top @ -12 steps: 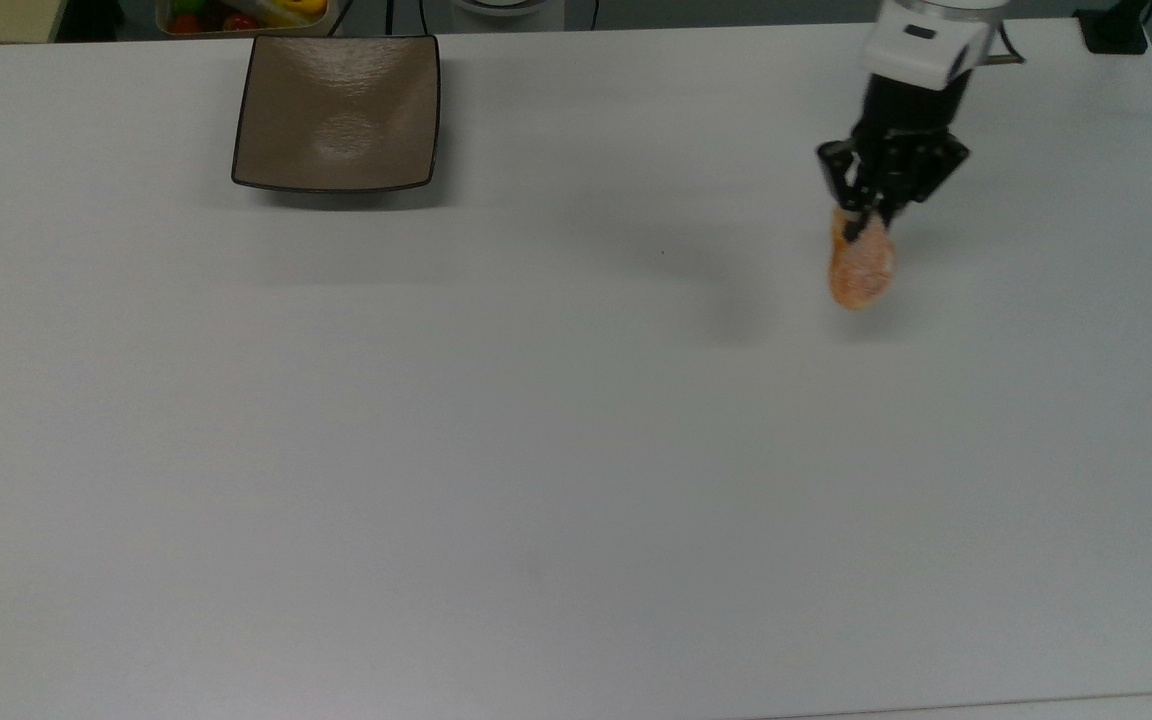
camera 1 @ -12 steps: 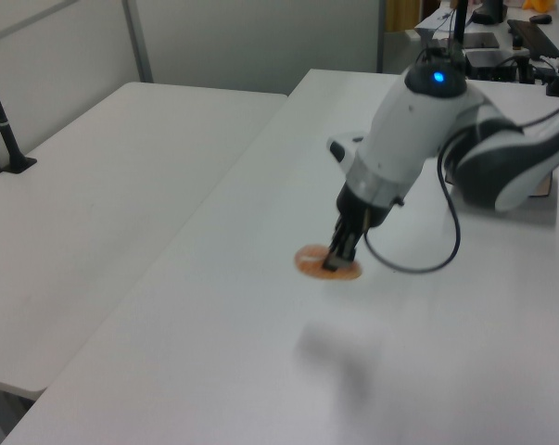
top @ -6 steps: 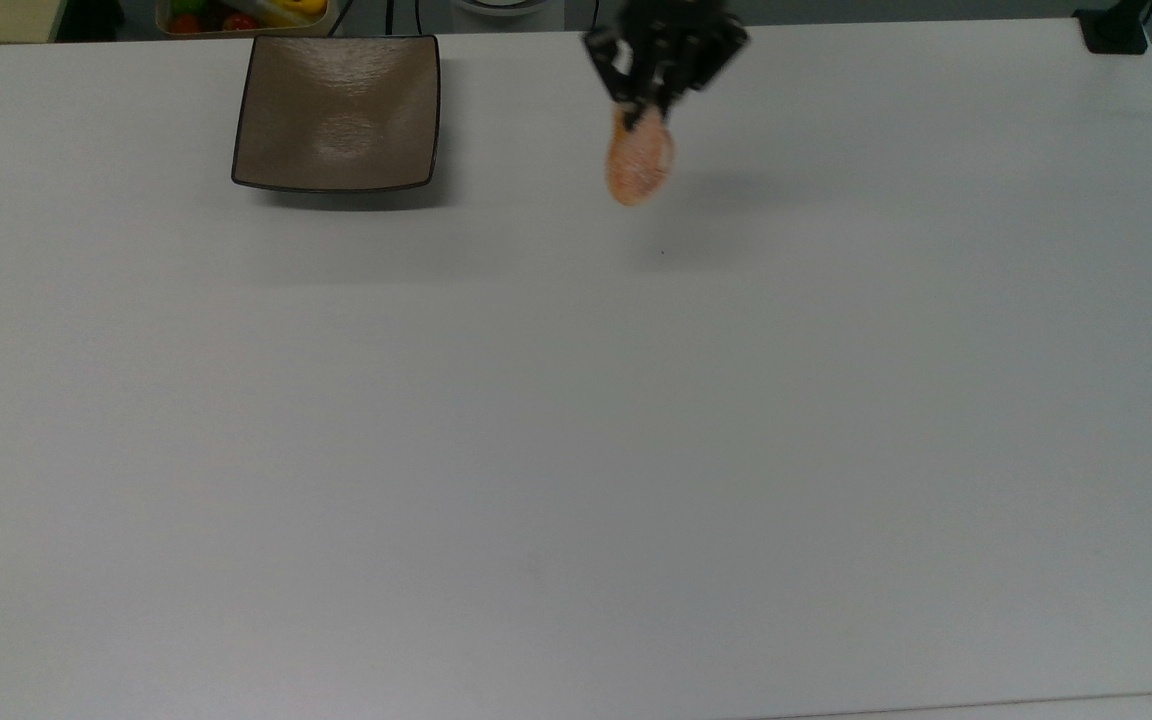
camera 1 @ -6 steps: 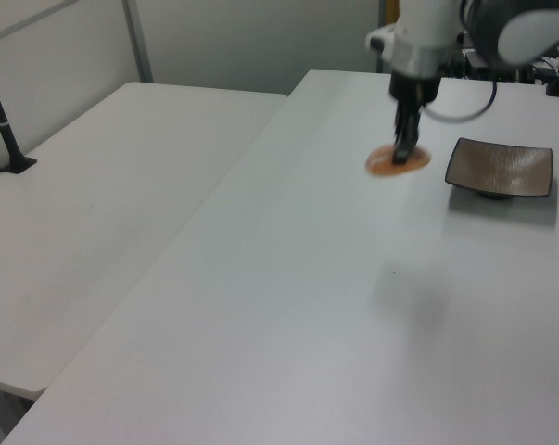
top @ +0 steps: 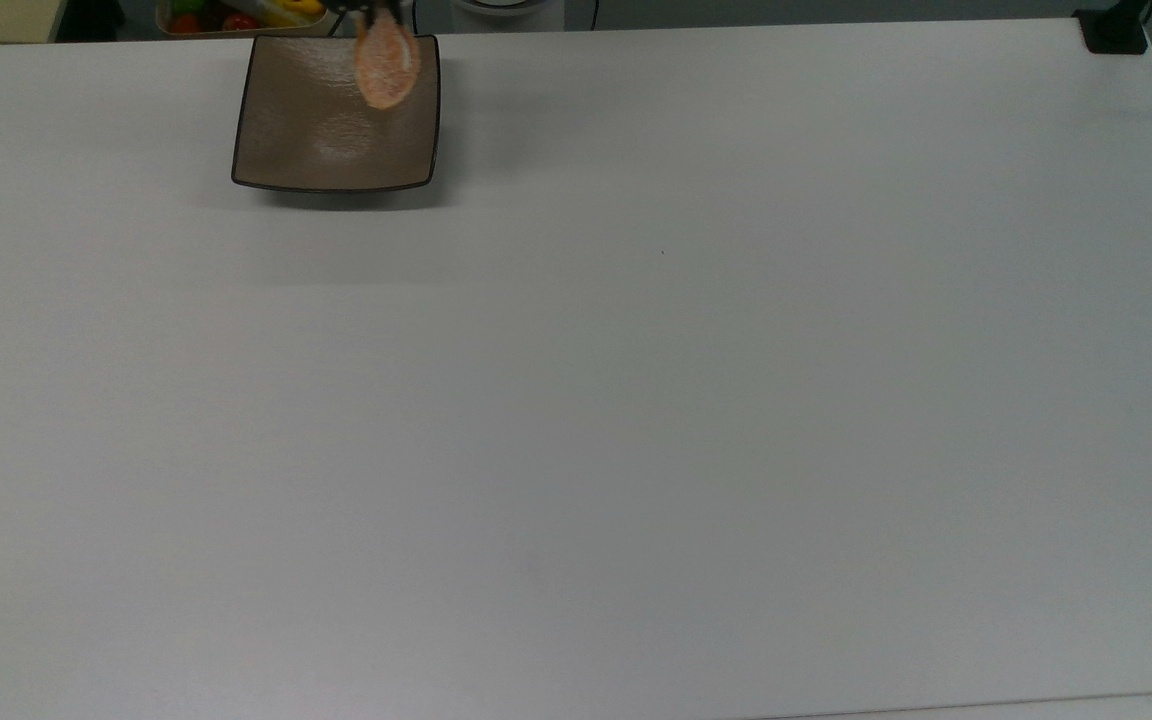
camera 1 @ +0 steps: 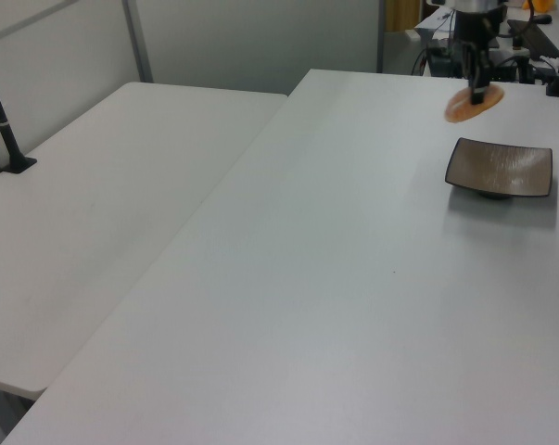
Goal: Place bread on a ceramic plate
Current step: 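Lift the bread roll and carry it over the brown plate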
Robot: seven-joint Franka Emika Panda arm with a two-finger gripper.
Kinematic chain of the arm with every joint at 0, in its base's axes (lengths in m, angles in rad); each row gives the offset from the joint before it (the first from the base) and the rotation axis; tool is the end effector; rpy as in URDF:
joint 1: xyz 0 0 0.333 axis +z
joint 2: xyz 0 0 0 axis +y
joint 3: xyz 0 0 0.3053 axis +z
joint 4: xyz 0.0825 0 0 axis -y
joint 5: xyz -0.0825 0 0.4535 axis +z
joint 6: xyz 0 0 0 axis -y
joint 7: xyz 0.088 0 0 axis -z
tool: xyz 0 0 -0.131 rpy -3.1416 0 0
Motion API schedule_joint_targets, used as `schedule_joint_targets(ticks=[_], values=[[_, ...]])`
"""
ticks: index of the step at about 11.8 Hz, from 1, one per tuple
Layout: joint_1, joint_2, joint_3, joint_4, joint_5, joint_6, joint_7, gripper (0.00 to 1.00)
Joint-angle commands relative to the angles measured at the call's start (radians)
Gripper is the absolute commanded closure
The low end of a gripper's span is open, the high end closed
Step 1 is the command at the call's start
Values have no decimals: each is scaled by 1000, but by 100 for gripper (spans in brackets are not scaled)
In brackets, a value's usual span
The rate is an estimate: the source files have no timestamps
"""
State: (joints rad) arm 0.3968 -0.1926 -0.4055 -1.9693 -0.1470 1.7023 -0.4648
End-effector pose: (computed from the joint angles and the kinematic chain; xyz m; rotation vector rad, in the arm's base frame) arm 0.5640 -0.0304 0.4902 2.9976 0.7526 -0.1578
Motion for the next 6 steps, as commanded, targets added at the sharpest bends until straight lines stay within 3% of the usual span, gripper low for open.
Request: schedule_joint_targets(ticks=[1,5,6], values=[[-35,-47,-79,-147,18,30,-125,79],[-32,42,-113,-203,4,77,-150,76],[-30,59,-113,-203,4,77,-150,70]])
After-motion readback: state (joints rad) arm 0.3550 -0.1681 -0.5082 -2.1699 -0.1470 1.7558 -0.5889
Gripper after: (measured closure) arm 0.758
